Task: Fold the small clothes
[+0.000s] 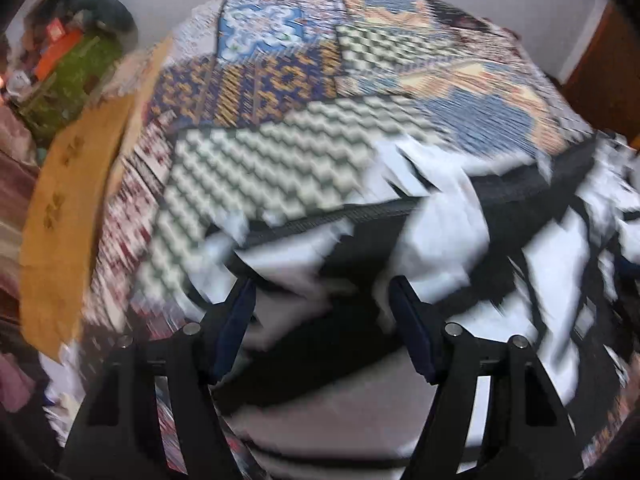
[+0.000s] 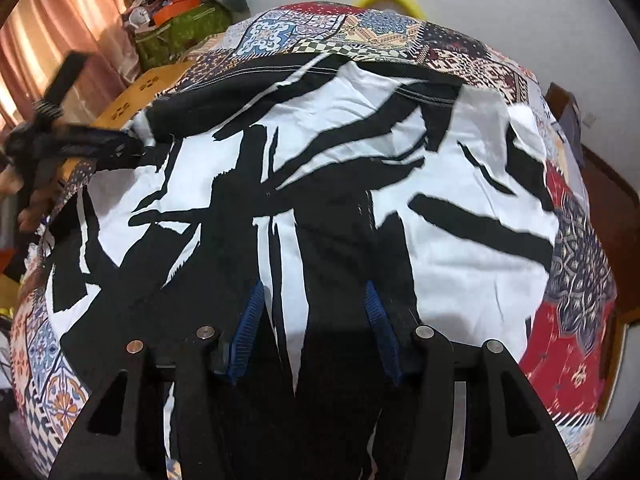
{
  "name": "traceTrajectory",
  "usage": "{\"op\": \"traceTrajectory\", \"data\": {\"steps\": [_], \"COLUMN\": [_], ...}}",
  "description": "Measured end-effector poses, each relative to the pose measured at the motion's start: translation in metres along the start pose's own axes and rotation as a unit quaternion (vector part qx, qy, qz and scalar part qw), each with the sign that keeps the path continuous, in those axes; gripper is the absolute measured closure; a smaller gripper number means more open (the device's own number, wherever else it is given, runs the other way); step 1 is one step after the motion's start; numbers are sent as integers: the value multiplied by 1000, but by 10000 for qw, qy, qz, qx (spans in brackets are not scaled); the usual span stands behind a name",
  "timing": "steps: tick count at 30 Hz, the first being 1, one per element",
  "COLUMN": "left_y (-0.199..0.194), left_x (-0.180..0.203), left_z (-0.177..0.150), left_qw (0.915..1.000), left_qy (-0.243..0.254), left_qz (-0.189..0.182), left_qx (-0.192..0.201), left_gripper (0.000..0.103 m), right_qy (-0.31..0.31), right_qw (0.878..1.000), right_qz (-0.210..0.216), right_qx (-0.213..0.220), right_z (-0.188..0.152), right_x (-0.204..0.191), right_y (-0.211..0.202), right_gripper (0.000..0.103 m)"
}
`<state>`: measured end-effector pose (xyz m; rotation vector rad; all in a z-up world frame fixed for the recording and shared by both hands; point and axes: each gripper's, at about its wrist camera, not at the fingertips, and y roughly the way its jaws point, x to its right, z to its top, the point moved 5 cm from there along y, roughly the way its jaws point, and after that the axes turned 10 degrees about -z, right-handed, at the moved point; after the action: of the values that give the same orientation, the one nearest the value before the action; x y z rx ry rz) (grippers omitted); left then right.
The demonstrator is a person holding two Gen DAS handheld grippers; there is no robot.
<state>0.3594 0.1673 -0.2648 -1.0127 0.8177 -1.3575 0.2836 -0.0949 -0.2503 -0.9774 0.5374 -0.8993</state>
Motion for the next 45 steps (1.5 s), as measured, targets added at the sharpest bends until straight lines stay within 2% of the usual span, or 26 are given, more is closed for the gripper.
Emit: {"op": "traceTrajectory", "data": {"steps": [3,6,10,12,14,17,19,21,23,24,25,26,27,28,29,32,33,34,38,40,42,45], "left_y": [10,12,-3,-7,-7,2,12,21,29,31,31,30,29,26,23,4,-2,-5,7,23,33,24], "left_x": [-30,-65,-78,-75,-71,-74,-78,-80,-75,-71,-66,-62,-59,-55,-53,-51,-52,-55,-76,-85,-84,-76], "left_z": [28,40,34,26,16,2,-5,-10,-13,-14,-14,-14,-13,-11,-9,-4,-2,1,3,-3,-12,-16], "left_qw": [9979,9932,9940,9956,9968,9966,9952,9925,9902,9903,9914,9925,9935,9946,9954,9967,9967,9960,9934,9906,9926,9941], "left_qy": [-207,-670,-1023,-855,-657,-707,-958,-1207,-1319,-1295,-1216,-1135,-1065,-990,-932,-709,-614,-457,-656,-800,-863,-575], "left_qz": [600,949,299,299,379,415,213,-92,-399,-433,-421,-398,-348,-279,-233,73,227,530,852,1092,855,911], "left_qx": [86,60,242,248,262,89,-62,-176,-242,-247,-245,-231,-200,-121,-27,378,477,563,399,185,-33,71], "left_gripper": [33,40,40,35,25,25,25,35,60,66,77,92,96,96,97,98,98,98,98,98,98,94], "right_qy": [116,168,346,485,705,943,1052,1109,1172,1188,1191,1167,1137,1082,1052,960,957,969,1064,1141,1250,1214], "right_qw": [9999,9998,9989,9974,9938,9884,9867,9867,9876,9878,9877,9883,9890,9903,9907,9903,9897,9885,9815,9818,9819,9816], "right_qz": [69,89,5,-119,-372,-732,-846,-820,-619,-528,-499,-468,-457,-499,-571,-671,-706,-766,-1277,-1381,-1297,-1265], "right_qx": [-14,2,313,519,769,942,906,860,840,862,879,866,831,720,653,752,801,867,947,630,576,760], "right_z": [-1,-5,1,6,16,30,39,46,55,60,61,64,66,68,68,67,67,66,65,62,56,54], "right_x": [5,8,21,32,51,76,87,93,93,92,91,90,89,87,86,85,88,91,106,114,119,117], "right_y": [-2,-4,-20,-30,-39,-38,-29,-20,-11,-7,-7,-4,-1,6,10,10,8,6,9,23,24,3], "right_gripper": [54,54,54,54,53,49,49,49,49,50,53,65,74,93,99,101,101,101,102,102,103,102]}}
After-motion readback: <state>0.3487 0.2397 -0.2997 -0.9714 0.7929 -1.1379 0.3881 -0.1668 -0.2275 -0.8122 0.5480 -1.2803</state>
